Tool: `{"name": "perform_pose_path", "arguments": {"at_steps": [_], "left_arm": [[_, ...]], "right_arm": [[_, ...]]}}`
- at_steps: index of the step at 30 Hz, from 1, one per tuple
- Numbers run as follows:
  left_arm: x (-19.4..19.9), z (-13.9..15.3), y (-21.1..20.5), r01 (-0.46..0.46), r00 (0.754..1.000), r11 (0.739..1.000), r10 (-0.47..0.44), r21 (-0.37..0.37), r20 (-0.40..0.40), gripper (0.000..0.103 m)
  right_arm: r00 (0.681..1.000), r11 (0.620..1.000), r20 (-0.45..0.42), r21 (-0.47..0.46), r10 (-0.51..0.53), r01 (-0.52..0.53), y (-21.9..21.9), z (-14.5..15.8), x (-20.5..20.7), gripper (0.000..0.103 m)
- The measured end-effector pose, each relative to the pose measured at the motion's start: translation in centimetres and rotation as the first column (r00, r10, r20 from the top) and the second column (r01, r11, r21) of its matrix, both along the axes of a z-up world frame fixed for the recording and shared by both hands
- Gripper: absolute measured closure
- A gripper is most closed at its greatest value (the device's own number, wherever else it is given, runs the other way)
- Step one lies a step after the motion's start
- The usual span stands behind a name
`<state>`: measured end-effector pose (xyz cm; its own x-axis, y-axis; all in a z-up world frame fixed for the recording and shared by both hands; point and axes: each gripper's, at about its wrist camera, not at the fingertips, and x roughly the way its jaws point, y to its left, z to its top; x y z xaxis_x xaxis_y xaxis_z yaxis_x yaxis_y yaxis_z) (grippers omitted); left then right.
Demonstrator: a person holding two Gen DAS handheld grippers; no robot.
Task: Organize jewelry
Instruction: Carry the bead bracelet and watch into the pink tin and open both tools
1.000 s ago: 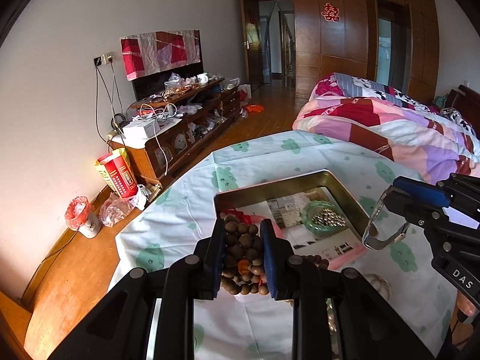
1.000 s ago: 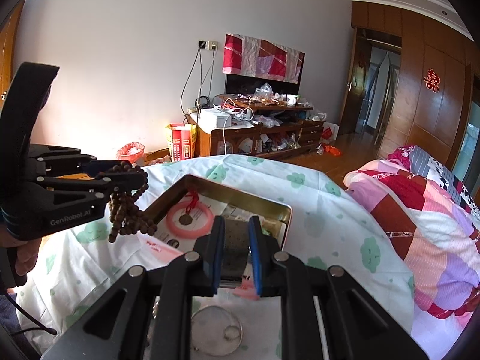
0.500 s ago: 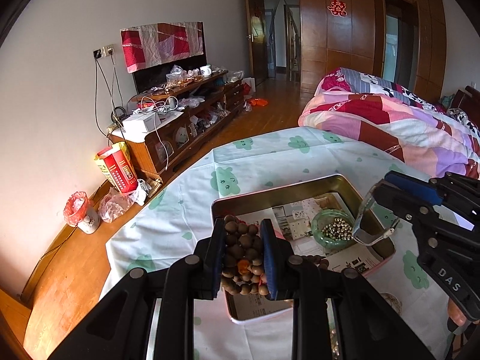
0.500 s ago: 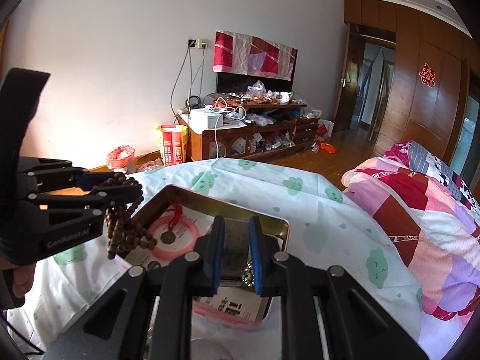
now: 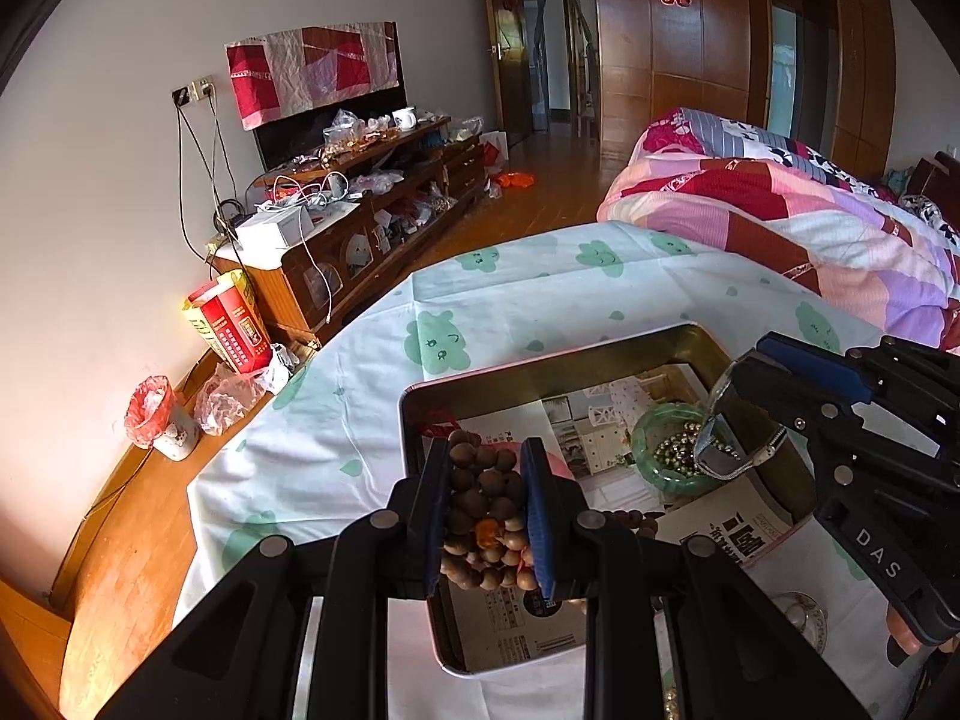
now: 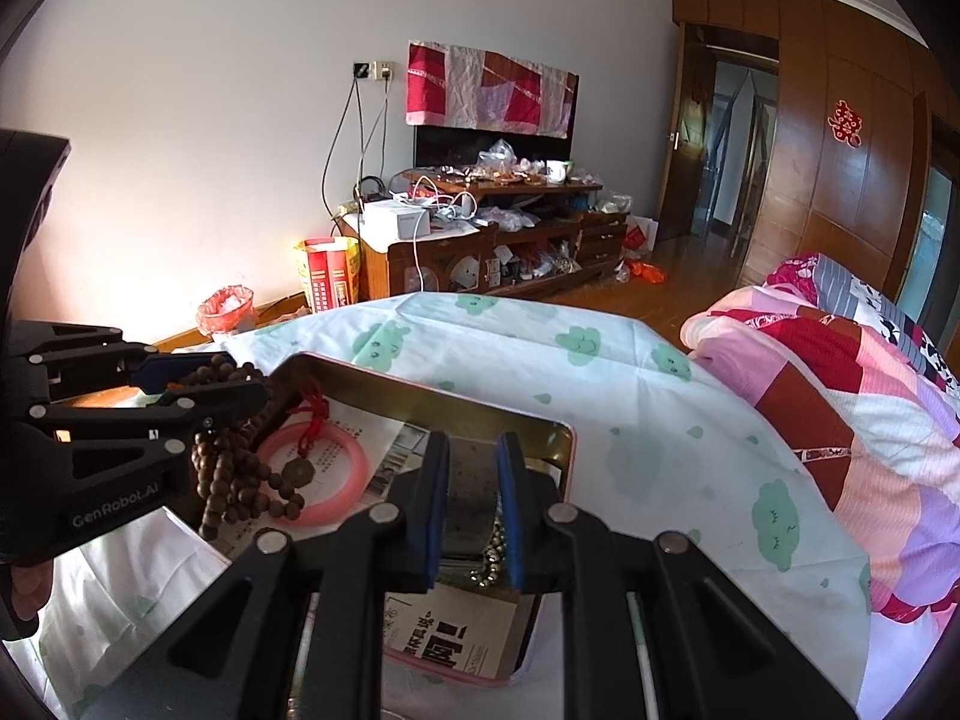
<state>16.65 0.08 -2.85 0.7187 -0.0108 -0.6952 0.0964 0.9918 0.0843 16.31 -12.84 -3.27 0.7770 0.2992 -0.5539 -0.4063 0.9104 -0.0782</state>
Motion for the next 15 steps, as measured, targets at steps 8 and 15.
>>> {"name": "perform_pose_path", "arguments": {"at_steps": [8, 15], "left_arm": [[0.4, -0.6, -0.2, 0.001, 1.000, 1.000, -0.001, 0.008, -0.016, 0.080], [0.5, -0.8, -0.2, 0.003, 1.000, 1.000, -0.002, 0.009, -0.019, 0.079]], "right_arm": [[1.000, 1.000, -0.022, 0.005, -0.001, 0.002, -0.2, -0.6, 0.3, 0.085], [0.999, 1.000, -0.034, 0.005, -0.006, 0.006, -0.2, -1.2, 0.4, 0.085]]}}
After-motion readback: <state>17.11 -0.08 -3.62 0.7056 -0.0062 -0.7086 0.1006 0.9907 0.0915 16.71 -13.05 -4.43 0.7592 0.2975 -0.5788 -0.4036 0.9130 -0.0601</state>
